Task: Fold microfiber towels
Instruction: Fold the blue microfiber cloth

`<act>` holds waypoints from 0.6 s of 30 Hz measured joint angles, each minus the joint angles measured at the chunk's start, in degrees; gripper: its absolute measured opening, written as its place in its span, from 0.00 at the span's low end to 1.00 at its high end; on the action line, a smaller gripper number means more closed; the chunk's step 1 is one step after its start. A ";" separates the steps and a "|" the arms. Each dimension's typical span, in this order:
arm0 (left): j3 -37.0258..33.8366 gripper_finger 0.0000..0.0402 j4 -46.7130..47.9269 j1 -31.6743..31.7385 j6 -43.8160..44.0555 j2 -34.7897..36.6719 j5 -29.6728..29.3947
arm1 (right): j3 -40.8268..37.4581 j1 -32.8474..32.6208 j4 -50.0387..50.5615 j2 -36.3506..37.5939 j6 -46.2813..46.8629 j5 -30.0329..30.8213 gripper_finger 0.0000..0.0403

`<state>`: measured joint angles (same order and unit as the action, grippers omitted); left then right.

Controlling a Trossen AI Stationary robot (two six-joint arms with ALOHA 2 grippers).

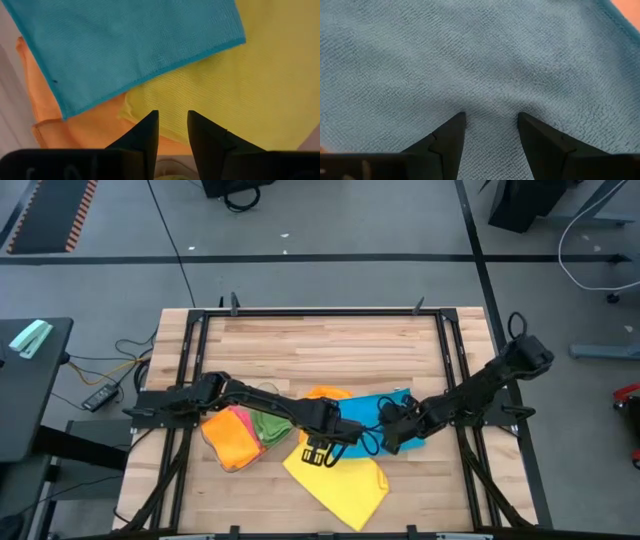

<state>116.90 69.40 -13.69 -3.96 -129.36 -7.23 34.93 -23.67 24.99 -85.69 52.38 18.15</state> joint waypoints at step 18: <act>0.00 0.27 1.07 0.02 -3.37 -0.02 -0.02 | -0.15 20.84 2.08 3.24 -69.61 -16.15 0.48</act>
<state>116.90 70.47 -13.67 -7.33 -129.38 -7.25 34.79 -2.83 27.07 -82.46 -17.23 1.99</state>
